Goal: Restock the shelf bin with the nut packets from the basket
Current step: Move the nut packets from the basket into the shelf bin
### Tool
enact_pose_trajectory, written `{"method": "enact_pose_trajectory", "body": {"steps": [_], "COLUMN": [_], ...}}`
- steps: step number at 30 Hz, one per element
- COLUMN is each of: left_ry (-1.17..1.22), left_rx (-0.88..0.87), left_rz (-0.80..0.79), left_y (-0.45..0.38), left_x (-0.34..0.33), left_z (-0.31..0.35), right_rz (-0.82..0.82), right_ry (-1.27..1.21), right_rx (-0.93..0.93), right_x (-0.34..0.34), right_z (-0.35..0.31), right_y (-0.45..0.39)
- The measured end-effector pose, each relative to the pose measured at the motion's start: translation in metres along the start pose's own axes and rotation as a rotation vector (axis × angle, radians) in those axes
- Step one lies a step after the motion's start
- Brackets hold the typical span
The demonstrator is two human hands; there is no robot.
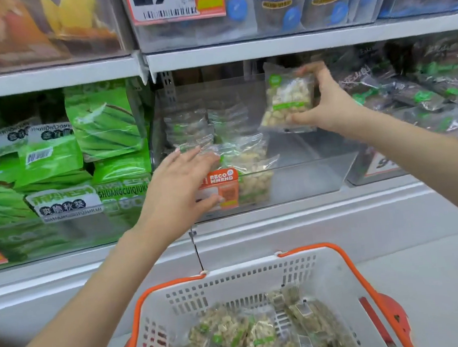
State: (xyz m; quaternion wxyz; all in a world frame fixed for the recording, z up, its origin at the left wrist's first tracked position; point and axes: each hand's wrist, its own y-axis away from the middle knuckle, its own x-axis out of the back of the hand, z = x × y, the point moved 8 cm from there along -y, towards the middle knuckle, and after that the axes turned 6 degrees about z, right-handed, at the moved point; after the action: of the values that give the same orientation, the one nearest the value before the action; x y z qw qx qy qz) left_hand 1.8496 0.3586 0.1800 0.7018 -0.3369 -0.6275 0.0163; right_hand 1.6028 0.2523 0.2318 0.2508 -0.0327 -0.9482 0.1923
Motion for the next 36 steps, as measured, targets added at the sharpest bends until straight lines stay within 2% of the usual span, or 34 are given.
{"method": "enact_pose_trajectory", "body": {"steps": [4, 11, 15, 19, 22, 24, 29, 31, 36], "left_ry": [0.001, 0.028, 0.036, 0.019, 0.003, -0.003, 0.005, 0.007, 0.010], "left_rx": [-0.024, -0.048, -0.044, -0.040, -0.033, -0.028, -0.015, -0.011, -0.012], "left_rz": [0.043, 0.087, 0.103, 0.119, 0.129, 0.133, 0.115, 0.110, 0.111], "left_y": [-0.001, -0.001, -0.001, -0.001, -0.001, -0.001, 0.000, 0.000, 0.000], "left_x": [-0.002, 0.002, 0.002, 0.003, 0.004, 0.004, 0.004, 0.004, 0.005], "left_z": [-0.001, 0.003, 0.002, 0.003, 0.004, 0.004, 0.005, 0.004, 0.005], "right_rz": [-0.016, -0.110, -0.167, -0.166, -0.021, 0.000, -0.010, -0.052, -0.134], "right_ry": [0.128, 0.283, 0.177, 0.261, 0.397, 0.406, 0.236, 0.266, 0.263], "right_rx": [-0.029, -0.212, -0.232, -0.290, -0.280, -0.284, -0.158, -0.128, -0.182], "right_x": [-0.022, -0.041, -0.064, -0.082, -0.076, -0.075, -0.086, -0.090, -0.095], "right_z": [0.027, 0.068, 0.090, 0.108, 0.108, 0.109, 0.095, 0.093, 0.098], "right_y": [-0.037, -0.080, -0.082, -0.084, -0.087, -0.087, -0.085, -0.080, -0.077]}}
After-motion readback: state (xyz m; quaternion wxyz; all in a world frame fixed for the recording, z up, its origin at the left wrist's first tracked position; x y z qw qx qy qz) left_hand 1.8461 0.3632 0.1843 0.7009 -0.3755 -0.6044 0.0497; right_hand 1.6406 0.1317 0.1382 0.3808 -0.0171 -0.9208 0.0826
